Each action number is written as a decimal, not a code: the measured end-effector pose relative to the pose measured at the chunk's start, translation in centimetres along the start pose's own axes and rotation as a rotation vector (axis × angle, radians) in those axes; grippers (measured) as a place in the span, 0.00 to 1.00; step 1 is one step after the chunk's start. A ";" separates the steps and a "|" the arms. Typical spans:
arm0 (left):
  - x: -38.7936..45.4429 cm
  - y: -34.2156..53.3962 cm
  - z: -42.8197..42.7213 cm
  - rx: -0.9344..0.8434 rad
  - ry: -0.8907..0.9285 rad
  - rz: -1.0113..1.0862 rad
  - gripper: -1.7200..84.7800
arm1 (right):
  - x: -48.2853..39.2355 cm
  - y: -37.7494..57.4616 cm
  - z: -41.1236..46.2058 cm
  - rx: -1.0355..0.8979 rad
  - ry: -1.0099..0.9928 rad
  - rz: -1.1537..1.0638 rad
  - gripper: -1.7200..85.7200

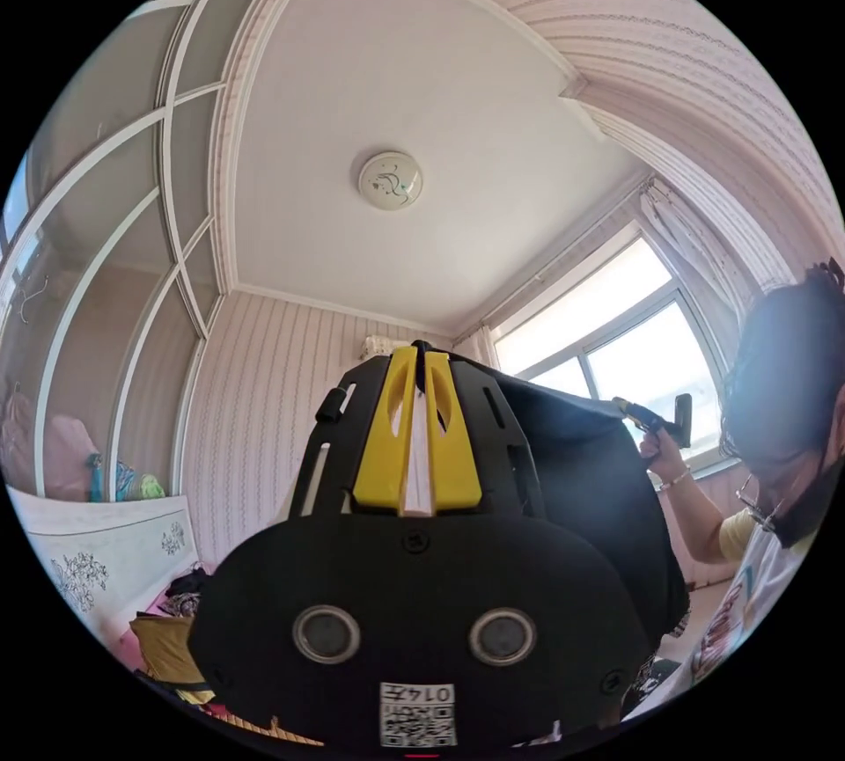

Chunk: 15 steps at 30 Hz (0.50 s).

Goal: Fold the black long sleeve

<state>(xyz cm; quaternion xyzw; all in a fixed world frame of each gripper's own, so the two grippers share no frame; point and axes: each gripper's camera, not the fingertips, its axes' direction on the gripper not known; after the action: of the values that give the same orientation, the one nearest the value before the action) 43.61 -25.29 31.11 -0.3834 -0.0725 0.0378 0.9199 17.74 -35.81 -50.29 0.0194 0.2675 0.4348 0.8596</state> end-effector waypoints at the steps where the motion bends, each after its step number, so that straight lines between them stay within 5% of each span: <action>1: -0.3 1.0 1.3 -0.043 -0.014 0.005 0.01 | 0.7 0.8 1.3 -0.062 0.018 0.008 0.02; 10: -10.3 23.6 20.7 -0.761 -0.285 -0.237 0.01 | 15.0 20.8 19.0 -0.698 0.165 0.349 0.02; 15: -9.4 22.2 28.2 -0.684 -0.316 -0.076 0.01 | 20.7 19.0 23.2 -0.518 0.192 0.408 0.02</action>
<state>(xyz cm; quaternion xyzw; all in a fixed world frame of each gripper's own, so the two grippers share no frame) 29.48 8.85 33.95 -0.6550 -0.2363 0.0359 0.7168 24.68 -3.71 -34.53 -0.1874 0.2183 0.6512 0.7022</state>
